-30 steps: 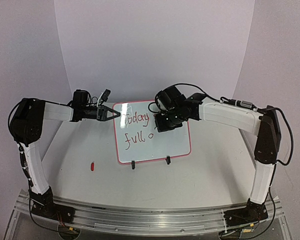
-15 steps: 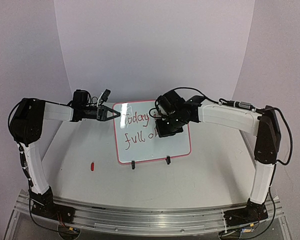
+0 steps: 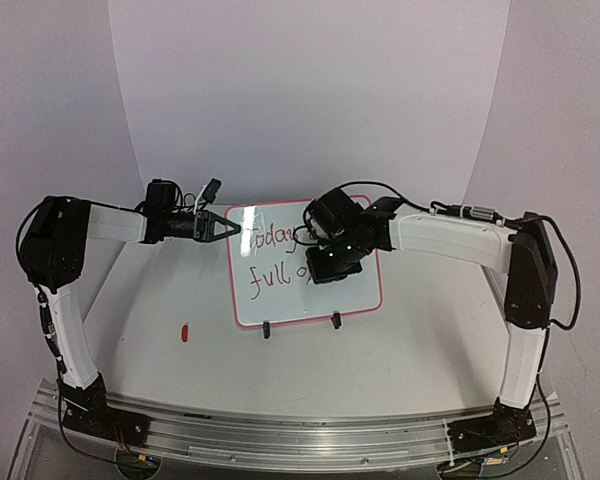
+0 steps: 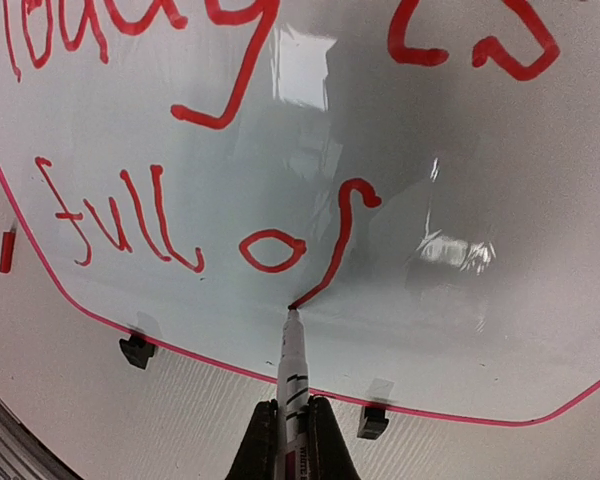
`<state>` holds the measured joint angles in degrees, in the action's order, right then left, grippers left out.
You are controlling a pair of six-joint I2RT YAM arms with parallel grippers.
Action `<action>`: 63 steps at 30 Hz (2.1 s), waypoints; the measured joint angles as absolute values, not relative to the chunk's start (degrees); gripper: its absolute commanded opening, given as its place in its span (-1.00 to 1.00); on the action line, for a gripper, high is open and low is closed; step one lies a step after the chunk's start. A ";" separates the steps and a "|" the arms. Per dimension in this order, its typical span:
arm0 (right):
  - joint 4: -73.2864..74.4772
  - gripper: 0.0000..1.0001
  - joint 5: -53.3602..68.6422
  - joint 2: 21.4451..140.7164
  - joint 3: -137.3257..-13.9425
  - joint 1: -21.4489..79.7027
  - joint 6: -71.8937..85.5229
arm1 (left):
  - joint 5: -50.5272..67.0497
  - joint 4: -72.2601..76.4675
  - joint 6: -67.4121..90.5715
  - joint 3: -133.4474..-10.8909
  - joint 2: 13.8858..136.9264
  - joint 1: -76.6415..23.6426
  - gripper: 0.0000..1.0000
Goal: Write a sentence on the whiteboard
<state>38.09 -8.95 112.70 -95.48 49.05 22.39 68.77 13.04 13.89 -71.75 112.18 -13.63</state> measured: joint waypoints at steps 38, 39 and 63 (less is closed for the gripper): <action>38.48 -1.00 -10.28 106.59 -97.63 50.75 19.35 | 68.82 13.07 13.74 -71.75 112.16 -13.63 -1.00; 38.50 -1.00 -10.78 106.77 -97.62 50.56 19.35 | 68.82 13.06 13.74 -71.75 112.16 -13.63 -1.00; 38.48 -1.00 -12.43 111.77 -97.78 49.41 19.65 | 68.82 13.06 13.74 -71.75 112.16 -13.63 -1.00</action>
